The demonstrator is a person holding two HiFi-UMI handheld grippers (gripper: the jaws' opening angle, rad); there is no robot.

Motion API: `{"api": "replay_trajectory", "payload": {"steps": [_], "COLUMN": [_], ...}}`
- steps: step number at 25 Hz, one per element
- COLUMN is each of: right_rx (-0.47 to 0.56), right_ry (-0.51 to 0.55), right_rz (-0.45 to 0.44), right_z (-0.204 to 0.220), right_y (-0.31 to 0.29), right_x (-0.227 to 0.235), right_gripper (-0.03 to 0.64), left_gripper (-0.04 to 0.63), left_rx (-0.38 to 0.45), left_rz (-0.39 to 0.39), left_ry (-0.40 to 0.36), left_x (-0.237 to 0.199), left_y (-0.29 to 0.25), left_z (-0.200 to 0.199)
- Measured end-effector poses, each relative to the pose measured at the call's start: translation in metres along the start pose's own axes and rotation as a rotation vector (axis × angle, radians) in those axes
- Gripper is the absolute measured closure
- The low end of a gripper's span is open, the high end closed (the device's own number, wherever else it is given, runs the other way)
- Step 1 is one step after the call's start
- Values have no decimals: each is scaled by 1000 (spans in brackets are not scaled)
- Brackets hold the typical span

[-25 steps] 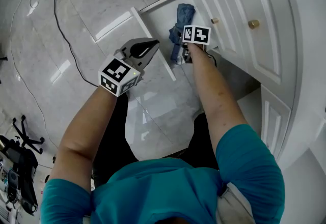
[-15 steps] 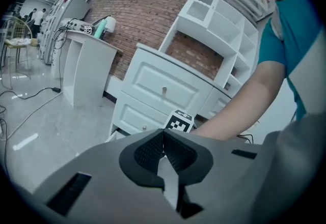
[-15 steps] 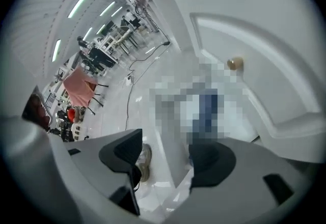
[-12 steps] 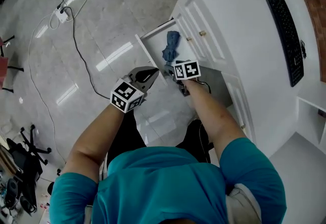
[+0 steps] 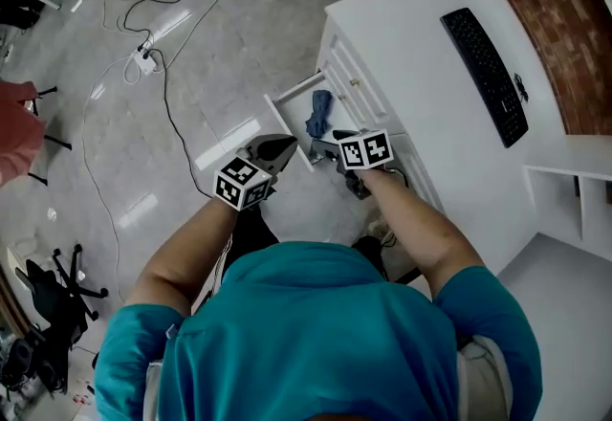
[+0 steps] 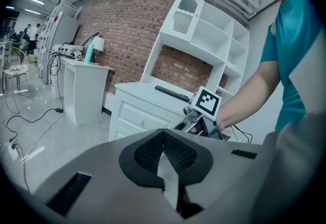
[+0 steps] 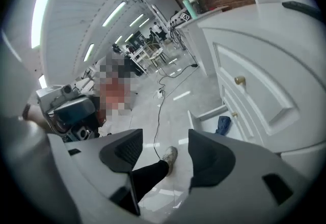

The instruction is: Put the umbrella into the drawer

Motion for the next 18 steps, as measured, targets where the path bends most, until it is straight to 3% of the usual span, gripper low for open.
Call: {"api": "replay_trajectory", "payload": {"steps": [7,12,18], "right_rx": [139,274,403], "right_ry": [132,270,415], "right_rz": [-72,-76,-64], "right_z": [-31,-44,-42], "right_y": [112,197,251], "right_x": [-50,-83,-103], "right_gripper": [343,427,498], "left_gripper": [580,580,580], "left_rx": [45,77,129], "left_rz": [-4,-1,7], "left_ry": [-22,-81,-138], "left_x": [40,62,82], "left_y": [39,63,78], "left_z": [-52,-89,-123]}}
Point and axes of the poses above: the fingertips, and each gripper's own axes: y backward along the fingers, x to its right, z out of its underside, the point moved 8 cm from there along y, backward along the fingers, and after that the axes turned 2 degrees about -y, right-handed, at the moved point
